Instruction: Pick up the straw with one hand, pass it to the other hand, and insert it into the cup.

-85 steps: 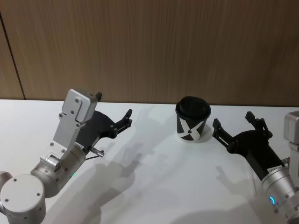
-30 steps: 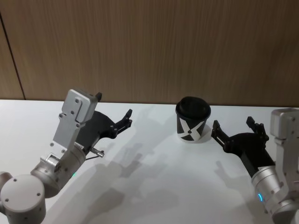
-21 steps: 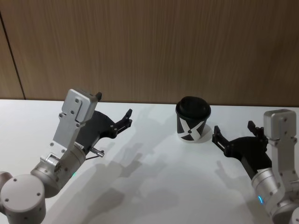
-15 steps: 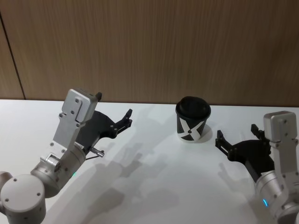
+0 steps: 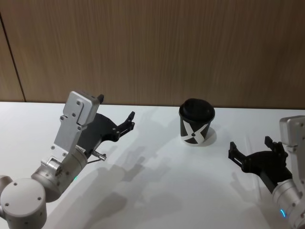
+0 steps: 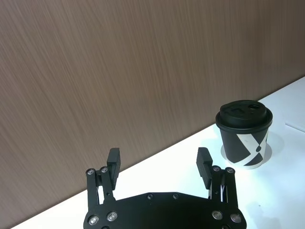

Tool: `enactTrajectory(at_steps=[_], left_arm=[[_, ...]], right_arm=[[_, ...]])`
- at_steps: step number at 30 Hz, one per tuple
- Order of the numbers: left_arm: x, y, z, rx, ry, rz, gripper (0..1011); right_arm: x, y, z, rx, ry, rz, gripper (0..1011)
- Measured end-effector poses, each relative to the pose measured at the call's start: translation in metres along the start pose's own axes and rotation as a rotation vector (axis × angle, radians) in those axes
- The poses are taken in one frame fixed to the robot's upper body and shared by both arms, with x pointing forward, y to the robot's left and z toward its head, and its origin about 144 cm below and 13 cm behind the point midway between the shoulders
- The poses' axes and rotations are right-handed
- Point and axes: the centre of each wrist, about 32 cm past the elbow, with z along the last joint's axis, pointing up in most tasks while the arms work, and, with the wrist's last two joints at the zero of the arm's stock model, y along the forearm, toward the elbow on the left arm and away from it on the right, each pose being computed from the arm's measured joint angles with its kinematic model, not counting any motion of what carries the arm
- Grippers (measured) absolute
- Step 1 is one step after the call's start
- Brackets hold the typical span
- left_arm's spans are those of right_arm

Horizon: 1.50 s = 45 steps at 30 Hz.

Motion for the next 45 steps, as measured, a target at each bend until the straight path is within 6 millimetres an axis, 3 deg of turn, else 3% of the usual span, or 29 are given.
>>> enactTrajectory(at_steps=[16, 45], left_arm=[[0.000, 0.000, 0.000, 0.000, 0.000, 0.000, 1003], [0.000, 0.000, 0.000, 0.000, 0.000, 0.000, 1003]], right_arm=[[0.007, -0.012, 0.009, -0.142, 0.085, 0.002, 1001], [0.012, -0.013, -0.007, -0.290, 0.099, -0.028, 1001]])
